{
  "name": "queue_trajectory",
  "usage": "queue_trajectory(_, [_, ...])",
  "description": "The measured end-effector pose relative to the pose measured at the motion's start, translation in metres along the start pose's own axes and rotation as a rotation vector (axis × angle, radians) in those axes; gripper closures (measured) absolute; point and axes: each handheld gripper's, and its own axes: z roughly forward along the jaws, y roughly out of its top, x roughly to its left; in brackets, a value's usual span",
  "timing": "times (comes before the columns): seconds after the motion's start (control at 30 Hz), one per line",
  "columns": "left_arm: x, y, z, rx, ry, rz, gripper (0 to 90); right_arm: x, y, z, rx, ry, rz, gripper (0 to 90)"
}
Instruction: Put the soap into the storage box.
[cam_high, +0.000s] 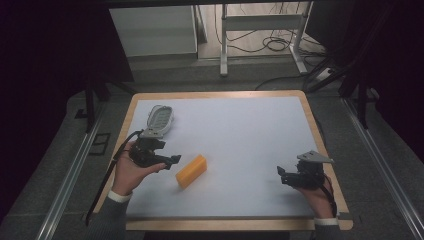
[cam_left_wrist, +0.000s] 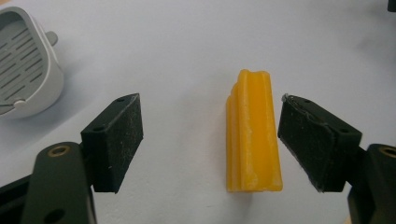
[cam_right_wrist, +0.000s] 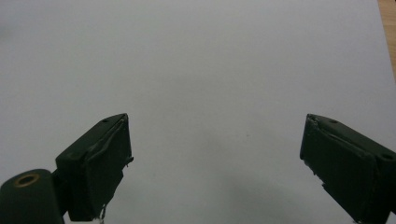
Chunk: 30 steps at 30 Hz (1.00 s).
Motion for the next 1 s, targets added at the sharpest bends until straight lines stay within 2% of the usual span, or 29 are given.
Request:
queue_trajectory(0.6, [-0.021,0.001,0.04,0.104,-0.04,0.053,21.9,-0.002,-0.002,0.001,0.007,-0.006,0.003,8.9])
queue_trajectory(1.0, [-0.031,-0.001,0.066,0.172,-0.044,0.07,21.7,-0.004,-0.003,0.002,0.011,-0.007,0.005,8.9])
